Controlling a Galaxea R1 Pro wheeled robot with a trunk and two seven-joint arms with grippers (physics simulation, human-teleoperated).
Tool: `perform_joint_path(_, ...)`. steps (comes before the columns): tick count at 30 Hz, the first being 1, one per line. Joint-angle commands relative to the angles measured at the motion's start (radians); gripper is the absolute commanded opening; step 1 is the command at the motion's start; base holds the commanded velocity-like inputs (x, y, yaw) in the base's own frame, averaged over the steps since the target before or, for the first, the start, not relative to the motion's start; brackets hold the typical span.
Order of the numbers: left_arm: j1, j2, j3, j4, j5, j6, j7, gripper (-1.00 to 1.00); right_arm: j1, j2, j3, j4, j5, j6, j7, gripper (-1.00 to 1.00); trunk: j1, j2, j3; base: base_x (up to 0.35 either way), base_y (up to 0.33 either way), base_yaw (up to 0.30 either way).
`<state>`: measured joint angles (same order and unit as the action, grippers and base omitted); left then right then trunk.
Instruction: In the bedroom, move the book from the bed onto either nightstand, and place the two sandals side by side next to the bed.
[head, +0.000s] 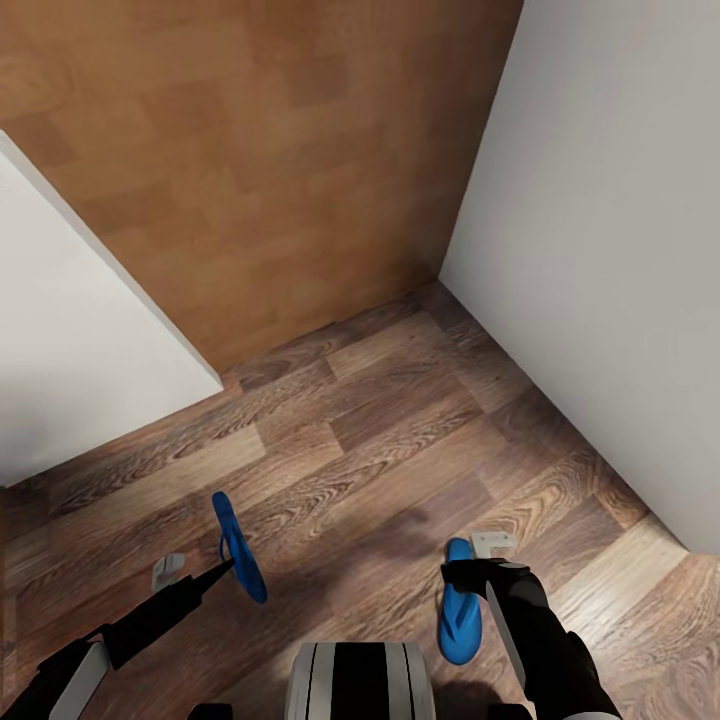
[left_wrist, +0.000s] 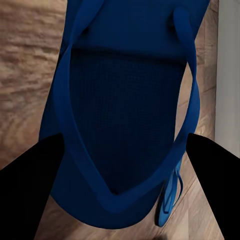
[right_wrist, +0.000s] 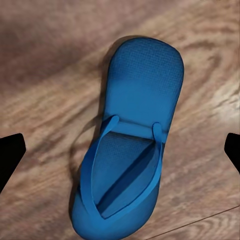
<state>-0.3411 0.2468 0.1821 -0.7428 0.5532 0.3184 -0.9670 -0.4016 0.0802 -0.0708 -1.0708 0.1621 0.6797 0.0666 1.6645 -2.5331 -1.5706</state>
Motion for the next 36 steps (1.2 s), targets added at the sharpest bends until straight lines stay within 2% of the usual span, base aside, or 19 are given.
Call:
perform_joint_path(1,0.0,0.0,0.0,0.0,0.007,0.01,-0.002,-1.0,0.0,0.001,-0.003,-0.001,0.01,0.004,0.007,1.0,0.0,0.0,-0.001,0.021,0.027,0.0)
perform_joint_path(20,0.0,-0.001,0.0,0.0,0.008,0.01,-0.001,-1.0,0.0,0.001,-0.003,-0.001,0.01,0.004,0.007,1.0,0.0,0.0,-0.001,0.002,0.016,0.0)
perform_joint_path(36,0.0,-0.001,-0.001,0.0,0.007,0.01,-0.001,-1.0,0.0,0.001,-0.003,-0.001,0.01,0.004,0.007,1.0,0.007,-0.004,-0.062,0.0,0.0,0.0)
